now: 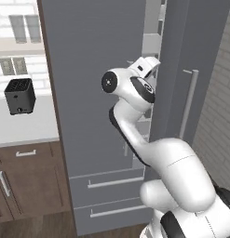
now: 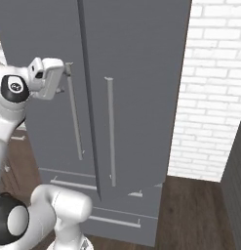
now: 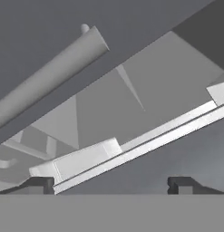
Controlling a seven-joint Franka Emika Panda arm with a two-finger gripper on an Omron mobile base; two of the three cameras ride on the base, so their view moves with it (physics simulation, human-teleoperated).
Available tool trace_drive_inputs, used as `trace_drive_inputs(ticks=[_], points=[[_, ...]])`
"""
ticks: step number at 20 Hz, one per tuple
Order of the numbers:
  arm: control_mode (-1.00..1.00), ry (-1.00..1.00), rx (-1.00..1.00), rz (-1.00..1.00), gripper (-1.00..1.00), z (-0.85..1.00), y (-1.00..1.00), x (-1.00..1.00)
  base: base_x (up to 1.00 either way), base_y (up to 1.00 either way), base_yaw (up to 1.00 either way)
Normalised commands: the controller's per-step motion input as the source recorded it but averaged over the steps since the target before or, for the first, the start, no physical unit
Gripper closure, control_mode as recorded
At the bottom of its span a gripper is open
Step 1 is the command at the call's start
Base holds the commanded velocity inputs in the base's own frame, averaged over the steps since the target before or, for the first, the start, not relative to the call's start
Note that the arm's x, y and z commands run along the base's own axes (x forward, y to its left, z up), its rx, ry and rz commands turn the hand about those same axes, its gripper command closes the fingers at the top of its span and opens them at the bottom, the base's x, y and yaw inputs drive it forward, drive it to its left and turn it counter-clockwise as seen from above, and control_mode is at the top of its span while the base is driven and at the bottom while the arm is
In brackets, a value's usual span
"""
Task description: Take the strawberry from the fridge and place it on top of the pancake, located on the dining counter.
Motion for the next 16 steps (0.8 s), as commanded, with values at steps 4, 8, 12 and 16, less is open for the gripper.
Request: trace_drive_inputs(ticks=[4, 8, 12, 16], points=[[-1.0, 0.08, 0.0, 0.0, -1.0, 0.0, -0.17, 0.62, 0.0, 0.0, 0.0], [-1.0, 0.08, 0.0, 0.0, -1.0, 0.0, -0.33, 0.49, 0.0, 0.0, 0.0], [-1.0, 0.02, 0.0, 0.02, -1.0, 0.0, -0.49, 0.19, 0.0, 0.0, 0.0], [-1.0, -0.02, 0.0, 0.04, -1.0, 0.0, -0.55, -0.11, 0.0, 0.0, 0.0]])
